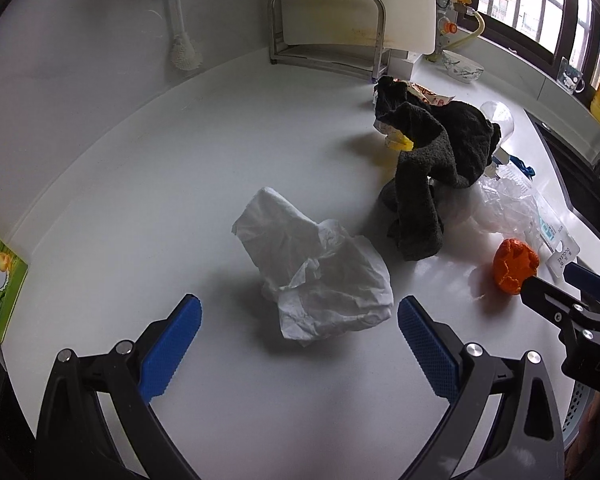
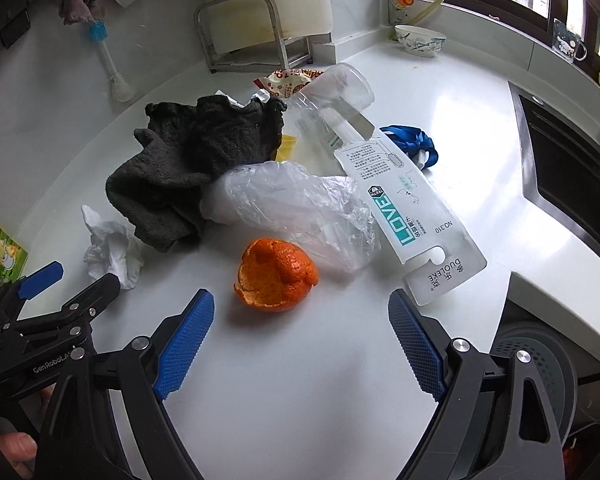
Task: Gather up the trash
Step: 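Move both tools toward the trash pile on the counter, then grasp the orange peel with the right tool while the left tool grasps the white tissue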
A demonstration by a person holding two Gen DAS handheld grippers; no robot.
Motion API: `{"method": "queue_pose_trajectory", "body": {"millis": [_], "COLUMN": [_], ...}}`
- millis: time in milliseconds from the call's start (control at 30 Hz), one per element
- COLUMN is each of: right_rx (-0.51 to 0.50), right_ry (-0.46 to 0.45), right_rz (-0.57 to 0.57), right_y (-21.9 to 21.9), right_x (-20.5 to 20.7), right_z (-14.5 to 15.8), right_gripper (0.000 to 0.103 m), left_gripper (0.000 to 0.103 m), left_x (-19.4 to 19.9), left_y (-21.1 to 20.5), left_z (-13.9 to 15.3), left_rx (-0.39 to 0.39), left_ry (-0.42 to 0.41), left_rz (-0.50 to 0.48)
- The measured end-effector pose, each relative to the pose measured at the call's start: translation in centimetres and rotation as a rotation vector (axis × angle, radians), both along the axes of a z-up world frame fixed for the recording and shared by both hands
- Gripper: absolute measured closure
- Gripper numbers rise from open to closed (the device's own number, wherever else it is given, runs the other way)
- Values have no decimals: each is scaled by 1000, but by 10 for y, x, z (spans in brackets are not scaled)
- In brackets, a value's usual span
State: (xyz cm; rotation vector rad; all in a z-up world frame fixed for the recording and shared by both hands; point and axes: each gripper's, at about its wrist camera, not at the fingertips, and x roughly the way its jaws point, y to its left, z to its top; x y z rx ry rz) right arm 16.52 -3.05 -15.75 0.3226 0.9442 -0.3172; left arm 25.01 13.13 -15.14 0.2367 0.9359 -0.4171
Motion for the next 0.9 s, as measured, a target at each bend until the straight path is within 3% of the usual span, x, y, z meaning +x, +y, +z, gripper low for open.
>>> {"method": "queue_pose_trajectory", "body": {"millis": [200, 533, 600, 633, 700, 767, 900], "right_rx": [15, -12, -15, -13, -11, 6, 36], "right_ry": [29, 29, 20, 22, 14, 4, -10], "right_rz": [-65, -71, -58, -49, -23, 4, 4], "right_y": [-1, 5, 6, 7, 10, 11, 8], "right_x": [9, 18, 20, 21, 22, 21, 15], "right_z": [-13, -22, -21, -21, -20, -18, -15], "right_gripper": [18, 19, 27, 38, 49, 65, 73], "left_gripper": [6, 6, 6, 6, 6, 6, 6], "left_x": [5, 8, 10, 10, 11, 11, 16], "left_y": [-4, -6, -7, -6, -6, -7, -10], "left_z": [-6, -16, -16, -15, -15, -16, -17], "left_rx": [-20, -42, -48, -54, -63, -66, -79], "left_ry": [14, 39, 41, 43, 47, 48, 56], "left_rz": [-32, -30, -24, -22, -15, -7, 12]}}
